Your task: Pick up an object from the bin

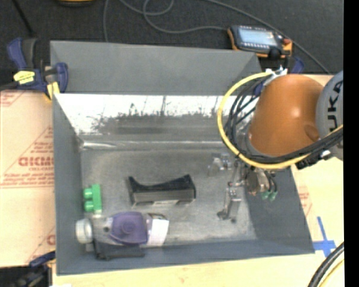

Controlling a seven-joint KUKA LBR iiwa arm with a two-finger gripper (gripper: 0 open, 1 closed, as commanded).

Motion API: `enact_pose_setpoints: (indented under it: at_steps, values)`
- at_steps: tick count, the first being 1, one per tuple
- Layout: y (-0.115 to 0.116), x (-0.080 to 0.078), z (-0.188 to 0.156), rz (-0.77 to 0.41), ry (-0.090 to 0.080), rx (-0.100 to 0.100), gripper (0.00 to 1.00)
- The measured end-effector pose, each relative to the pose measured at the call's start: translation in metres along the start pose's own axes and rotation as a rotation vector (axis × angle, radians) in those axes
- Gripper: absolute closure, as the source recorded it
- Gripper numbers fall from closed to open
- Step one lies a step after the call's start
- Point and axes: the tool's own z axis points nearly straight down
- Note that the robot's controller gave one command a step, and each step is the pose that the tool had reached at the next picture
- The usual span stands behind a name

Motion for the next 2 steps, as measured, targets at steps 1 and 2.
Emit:
enact_pose_setpoints:
  at_steps: [1, 2]
  values:
    - [0.0, -0.002, -0.004, 0.0, -0.008, 0.001, 0.0]
    - [0.023, -0.021, 0.049, -0.003, -0.016, 0.0, 0.0]
